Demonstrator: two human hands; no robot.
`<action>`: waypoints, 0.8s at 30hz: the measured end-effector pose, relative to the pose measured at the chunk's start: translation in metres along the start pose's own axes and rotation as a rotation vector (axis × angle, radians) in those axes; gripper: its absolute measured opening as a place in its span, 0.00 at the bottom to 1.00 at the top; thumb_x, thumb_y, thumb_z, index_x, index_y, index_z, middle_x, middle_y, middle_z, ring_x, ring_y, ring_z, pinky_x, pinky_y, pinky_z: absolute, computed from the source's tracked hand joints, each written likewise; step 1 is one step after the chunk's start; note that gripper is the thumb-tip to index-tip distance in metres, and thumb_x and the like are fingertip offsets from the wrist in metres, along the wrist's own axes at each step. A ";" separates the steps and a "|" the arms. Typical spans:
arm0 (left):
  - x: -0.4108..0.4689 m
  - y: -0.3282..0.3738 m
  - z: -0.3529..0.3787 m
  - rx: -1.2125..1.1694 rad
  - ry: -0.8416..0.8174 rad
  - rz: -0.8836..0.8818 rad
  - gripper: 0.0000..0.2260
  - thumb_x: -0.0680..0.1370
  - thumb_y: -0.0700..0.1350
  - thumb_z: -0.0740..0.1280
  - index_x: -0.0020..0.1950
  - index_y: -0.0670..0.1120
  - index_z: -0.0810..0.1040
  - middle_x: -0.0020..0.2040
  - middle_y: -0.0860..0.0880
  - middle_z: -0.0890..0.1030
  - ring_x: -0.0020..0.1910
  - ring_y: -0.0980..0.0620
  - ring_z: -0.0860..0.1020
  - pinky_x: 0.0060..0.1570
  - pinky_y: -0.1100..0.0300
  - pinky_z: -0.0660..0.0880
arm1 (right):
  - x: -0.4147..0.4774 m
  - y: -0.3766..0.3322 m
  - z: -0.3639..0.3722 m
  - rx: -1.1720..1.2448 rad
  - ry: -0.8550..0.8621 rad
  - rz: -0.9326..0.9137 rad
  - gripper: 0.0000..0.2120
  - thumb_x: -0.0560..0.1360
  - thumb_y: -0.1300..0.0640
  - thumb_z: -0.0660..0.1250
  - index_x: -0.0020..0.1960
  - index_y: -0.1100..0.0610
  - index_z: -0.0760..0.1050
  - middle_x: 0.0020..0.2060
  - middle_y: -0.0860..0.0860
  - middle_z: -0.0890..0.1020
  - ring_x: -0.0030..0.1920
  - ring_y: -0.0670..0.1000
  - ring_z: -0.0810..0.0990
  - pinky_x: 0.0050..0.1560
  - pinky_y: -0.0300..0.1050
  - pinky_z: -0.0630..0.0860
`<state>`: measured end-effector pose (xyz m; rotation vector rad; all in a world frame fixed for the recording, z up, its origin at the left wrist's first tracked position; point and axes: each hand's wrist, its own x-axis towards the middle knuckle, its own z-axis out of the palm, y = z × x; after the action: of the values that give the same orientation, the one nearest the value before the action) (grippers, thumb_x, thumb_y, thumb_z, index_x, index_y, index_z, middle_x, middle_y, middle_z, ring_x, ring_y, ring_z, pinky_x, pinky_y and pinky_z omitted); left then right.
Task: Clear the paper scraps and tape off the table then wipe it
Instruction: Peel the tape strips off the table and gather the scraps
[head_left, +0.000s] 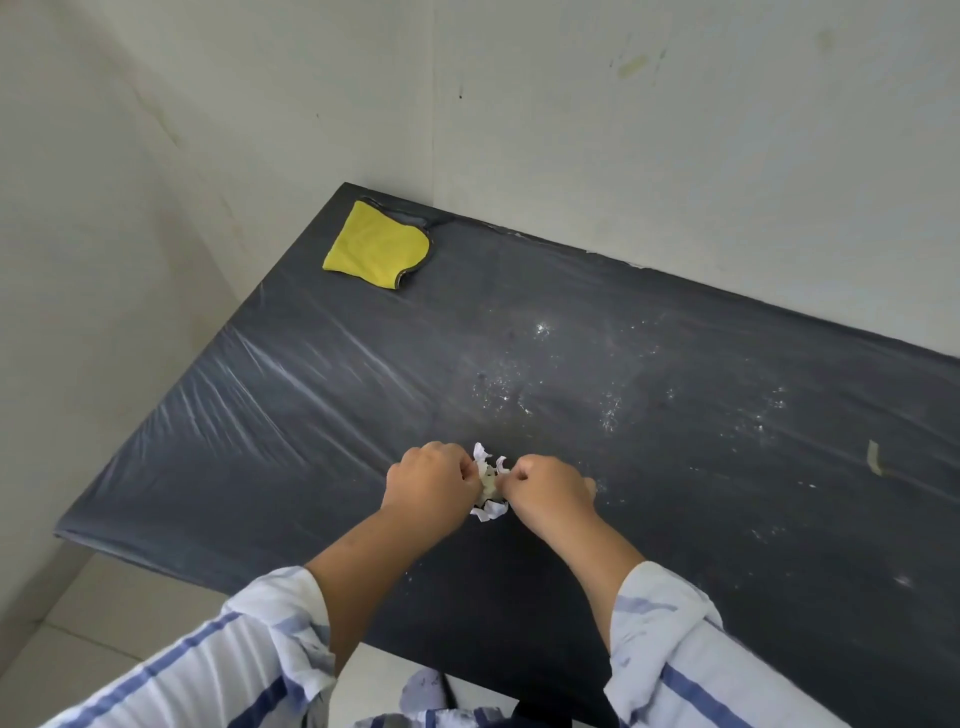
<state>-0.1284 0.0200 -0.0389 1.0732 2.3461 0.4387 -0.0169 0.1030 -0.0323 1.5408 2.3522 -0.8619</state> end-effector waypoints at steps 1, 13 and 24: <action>0.000 -0.001 0.003 0.024 0.005 0.010 0.09 0.73 0.47 0.60 0.44 0.49 0.79 0.46 0.53 0.79 0.49 0.49 0.75 0.47 0.55 0.72 | 0.000 0.000 0.000 -0.051 0.007 -0.015 0.12 0.73 0.51 0.56 0.31 0.53 0.65 0.32 0.48 0.74 0.41 0.54 0.74 0.52 0.50 0.63; -0.001 -0.006 0.012 0.180 0.054 0.069 0.09 0.76 0.49 0.60 0.49 0.51 0.79 0.51 0.53 0.78 0.53 0.49 0.73 0.53 0.56 0.68 | -0.002 0.006 0.013 -0.154 0.193 -0.104 0.06 0.72 0.49 0.60 0.40 0.51 0.70 0.39 0.47 0.74 0.45 0.53 0.74 0.47 0.48 0.59; -0.005 -0.004 0.001 0.077 0.046 0.025 0.10 0.73 0.49 0.63 0.53 0.51 0.74 0.53 0.53 0.77 0.55 0.49 0.72 0.56 0.55 0.65 | -0.005 0.012 0.012 -0.001 0.200 -0.055 0.04 0.73 0.53 0.60 0.39 0.49 0.69 0.43 0.46 0.78 0.47 0.52 0.75 0.48 0.48 0.59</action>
<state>-0.1276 0.0140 -0.0402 1.1406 2.4093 0.3887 -0.0052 0.0958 -0.0437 1.6392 2.5433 -0.7494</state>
